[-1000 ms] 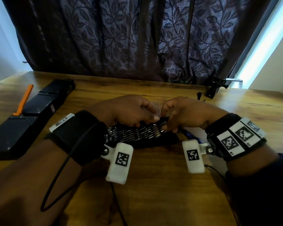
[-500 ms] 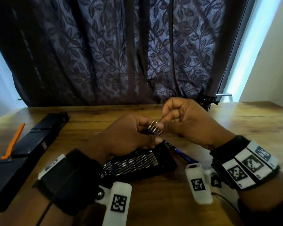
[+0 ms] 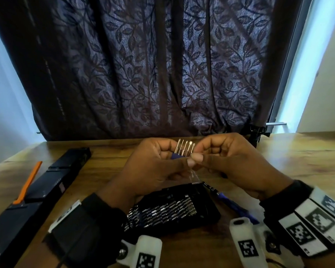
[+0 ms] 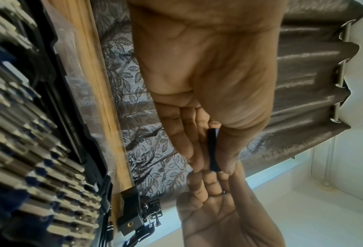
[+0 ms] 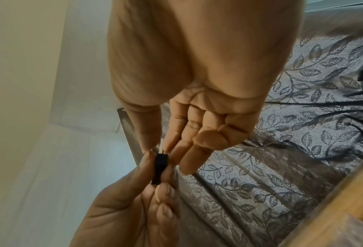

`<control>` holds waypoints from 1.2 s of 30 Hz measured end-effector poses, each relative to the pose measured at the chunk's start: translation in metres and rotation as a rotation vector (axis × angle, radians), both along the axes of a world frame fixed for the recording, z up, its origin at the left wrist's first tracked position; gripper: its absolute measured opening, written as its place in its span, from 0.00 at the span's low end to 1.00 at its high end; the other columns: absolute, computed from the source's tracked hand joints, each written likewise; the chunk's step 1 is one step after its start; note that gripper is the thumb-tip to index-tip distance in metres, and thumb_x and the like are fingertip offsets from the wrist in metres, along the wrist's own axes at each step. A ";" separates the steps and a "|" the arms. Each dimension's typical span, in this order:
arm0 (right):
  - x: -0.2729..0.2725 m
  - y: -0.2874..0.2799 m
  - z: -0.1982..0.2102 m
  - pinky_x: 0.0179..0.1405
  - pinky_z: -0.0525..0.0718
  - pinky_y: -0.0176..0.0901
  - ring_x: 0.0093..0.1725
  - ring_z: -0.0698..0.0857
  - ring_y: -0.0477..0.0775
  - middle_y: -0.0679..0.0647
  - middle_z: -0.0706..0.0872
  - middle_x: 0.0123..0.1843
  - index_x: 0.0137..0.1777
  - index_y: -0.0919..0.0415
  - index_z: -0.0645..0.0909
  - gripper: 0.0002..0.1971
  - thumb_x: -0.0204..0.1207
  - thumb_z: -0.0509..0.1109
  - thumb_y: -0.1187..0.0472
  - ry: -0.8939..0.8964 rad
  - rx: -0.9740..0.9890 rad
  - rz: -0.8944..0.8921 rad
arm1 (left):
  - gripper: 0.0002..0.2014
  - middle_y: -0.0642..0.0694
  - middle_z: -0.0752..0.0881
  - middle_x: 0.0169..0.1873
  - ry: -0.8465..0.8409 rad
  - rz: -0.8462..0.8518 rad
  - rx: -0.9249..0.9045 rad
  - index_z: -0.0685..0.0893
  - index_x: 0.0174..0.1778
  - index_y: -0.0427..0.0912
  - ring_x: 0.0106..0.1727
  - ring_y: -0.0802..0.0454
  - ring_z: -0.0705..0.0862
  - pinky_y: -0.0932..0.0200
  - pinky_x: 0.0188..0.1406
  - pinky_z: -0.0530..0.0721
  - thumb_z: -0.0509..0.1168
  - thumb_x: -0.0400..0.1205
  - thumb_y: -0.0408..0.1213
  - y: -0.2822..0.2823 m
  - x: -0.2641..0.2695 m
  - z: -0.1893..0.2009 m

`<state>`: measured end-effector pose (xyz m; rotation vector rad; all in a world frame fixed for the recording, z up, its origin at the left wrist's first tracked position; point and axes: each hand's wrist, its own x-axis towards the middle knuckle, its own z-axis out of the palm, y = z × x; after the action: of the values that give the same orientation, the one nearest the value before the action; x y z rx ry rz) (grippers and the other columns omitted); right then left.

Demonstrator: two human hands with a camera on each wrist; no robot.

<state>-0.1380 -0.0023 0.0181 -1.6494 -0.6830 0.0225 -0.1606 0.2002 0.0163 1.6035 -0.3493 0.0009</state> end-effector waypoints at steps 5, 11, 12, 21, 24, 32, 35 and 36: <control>0.000 0.000 -0.001 0.35 0.83 0.30 0.39 0.90 0.49 0.58 0.93 0.40 0.48 0.66 0.89 0.09 0.71 0.78 0.63 0.035 0.033 0.023 | 0.18 0.36 0.93 0.34 -0.016 0.058 -0.014 0.90 0.48 0.31 0.29 0.54 0.88 0.64 0.28 0.86 0.79 0.66 0.37 -0.002 -0.001 0.001; -0.001 0.000 0.000 0.35 0.84 0.32 0.38 0.90 0.51 0.60 0.93 0.40 0.47 0.66 0.90 0.08 0.69 0.80 0.63 0.003 0.035 0.017 | 0.18 0.36 0.93 0.35 -0.009 0.051 -0.013 0.89 0.49 0.32 0.31 0.52 0.89 0.63 0.30 0.87 0.79 0.65 0.37 -0.003 -0.003 0.002; -0.001 0.000 0.000 0.36 0.85 0.32 0.38 0.91 0.51 0.60 0.93 0.40 0.46 0.66 0.89 0.08 0.68 0.80 0.64 -0.006 0.043 0.010 | 0.18 0.37 0.93 0.35 -0.012 0.046 -0.019 0.90 0.48 0.33 0.31 0.53 0.89 0.63 0.30 0.87 0.79 0.65 0.37 -0.003 -0.003 0.002; -0.001 0.001 -0.003 0.42 0.82 0.57 0.36 0.89 0.69 0.63 0.92 0.40 0.43 0.58 0.91 0.06 0.69 0.85 0.64 -0.227 -0.016 -0.055 | 0.15 0.36 0.92 0.37 -0.100 0.033 -0.076 0.88 0.39 0.40 0.38 0.48 0.91 0.59 0.42 0.91 0.82 0.58 0.35 -0.004 -0.001 -0.001; -0.001 0.002 -0.002 0.39 0.85 0.54 0.34 0.86 0.58 0.57 0.91 0.43 0.42 0.59 0.91 0.07 0.67 0.85 0.63 -0.297 -0.017 -0.065 | 0.15 0.37 0.91 0.35 -0.121 0.026 -0.099 0.87 0.38 0.39 0.35 0.50 0.90 0.62 0.39 0.91 0.82 0.58 0.34 -0.006 -0.001 -0.001; -0.001 0.001 -0.003 0.31 0.82 0.48 0.34 0.86 0.57 0.50 0.90 0.43 0.43 0.56 0.92 0.06 0.69 0.85 0.63 -0.413 -0.109 -0.114 | 0.16 0.40 0.92 0.34 -0.126 0.010 -0.086 0.85 0.42 0.34 0.35 0.55 0.92 0.66 0.35 0.88 0.79 0.61 0.31 -0.005 -0.003 0.002; -0.004 0.000 -0.002 0.31 0.81 0.37 0.33 0.85 0.45 0.47 0.90 0.41 0.44 0.56 0.92 0.06 0.70 0.85 0.65 -0.462 -0.171 -0.144 | 0.15 0.42 0.92 0.33 -0.129 0.027 -0.060 0.86 0.42 0.35 0.34 0.56 0.91 0.67 0.34 0.87 0.79 0.61 0.32 -0.004 -0.002 0.000; -0.005 -0.001 -0.001 0.29 0.80 0.39 0.32 0.85 0.46 0.47 0.90 0.40 0.43 0.54 0.92 0.06 0.71 0.85 0.64 -0.474 -0.190 -0.166 | 0.15 0.42 0.93 0.34 -0.131 0.036 -0.038 0.87 0.43 0.36 0.35 0.55 0.91 0.65 0.35 0.88 0.79 0.62 0.33 -0.004 -0.001 -0.001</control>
<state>-0.1431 -0.0029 0.0166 -1.9115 -0.9172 -0.4474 -0.1618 0.1964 0.0155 1.5755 -0.4194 0.1403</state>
